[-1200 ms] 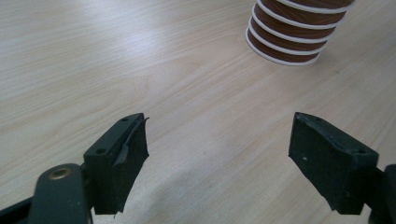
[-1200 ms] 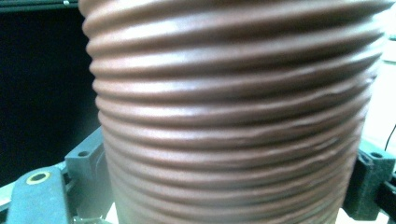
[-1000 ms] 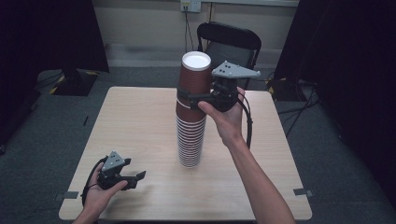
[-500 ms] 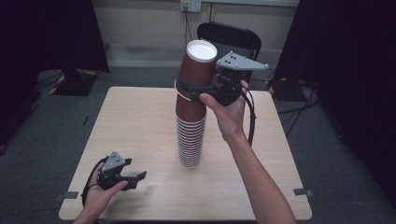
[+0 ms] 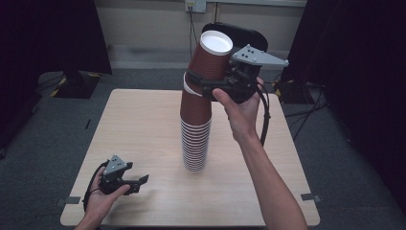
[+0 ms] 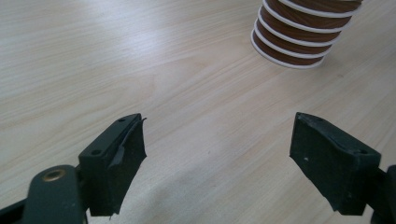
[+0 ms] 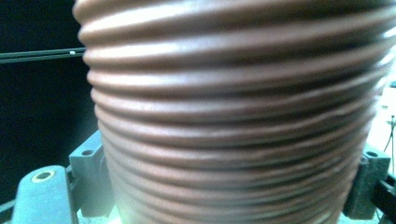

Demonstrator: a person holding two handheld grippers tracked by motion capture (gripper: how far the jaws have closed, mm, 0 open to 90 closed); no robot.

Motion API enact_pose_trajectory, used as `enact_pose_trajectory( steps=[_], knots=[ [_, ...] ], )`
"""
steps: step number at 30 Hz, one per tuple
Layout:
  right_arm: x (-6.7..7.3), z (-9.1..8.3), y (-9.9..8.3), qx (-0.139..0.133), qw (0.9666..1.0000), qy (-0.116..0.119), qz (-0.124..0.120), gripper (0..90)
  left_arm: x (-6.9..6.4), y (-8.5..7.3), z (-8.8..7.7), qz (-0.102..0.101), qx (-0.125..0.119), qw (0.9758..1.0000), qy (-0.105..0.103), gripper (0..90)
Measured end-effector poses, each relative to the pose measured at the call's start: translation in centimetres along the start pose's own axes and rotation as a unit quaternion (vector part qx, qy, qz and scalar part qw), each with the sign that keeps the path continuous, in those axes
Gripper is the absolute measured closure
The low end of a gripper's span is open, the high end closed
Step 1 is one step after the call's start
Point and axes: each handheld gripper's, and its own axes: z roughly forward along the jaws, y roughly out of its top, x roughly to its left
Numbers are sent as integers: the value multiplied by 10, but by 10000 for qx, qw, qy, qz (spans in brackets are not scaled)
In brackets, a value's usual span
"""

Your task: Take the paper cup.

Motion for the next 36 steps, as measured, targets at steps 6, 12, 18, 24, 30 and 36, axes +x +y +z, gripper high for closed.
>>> enact_pose_trajectory(
  steps=[6, 12, 18, 24, 30, 36],
  knots=[
    [-7, -8, 1, -17, 9999, -114, 40, 138, -1, 1, 1, 85, 65, 9999, -64, 182],
    [-16, -17, 1, -58, 9997, -251, 48, 138, -3, 1, 0, 171, 39, 9998, -45, 186],
    [-22, -30, -3, 40, 9990, -440, -35, 138, -4, 1, 0, 193, -4, 9998, 28, 186],
    [-30, -43, -9, 43, 9984, -566, 58, 138, -4, 1, 0, 193, -8, 9998, 77, 169],
    [-30, -51, -22, 144, 9979, -618, 134, 138, -6, 2, 0, 167, -30, 9998, 49, 160],
    [-36, -58, -39, 258, 9971, -655, 303, 138, -6, 1, 0, 193, -67, 9998, -41, 160]
  ],
)
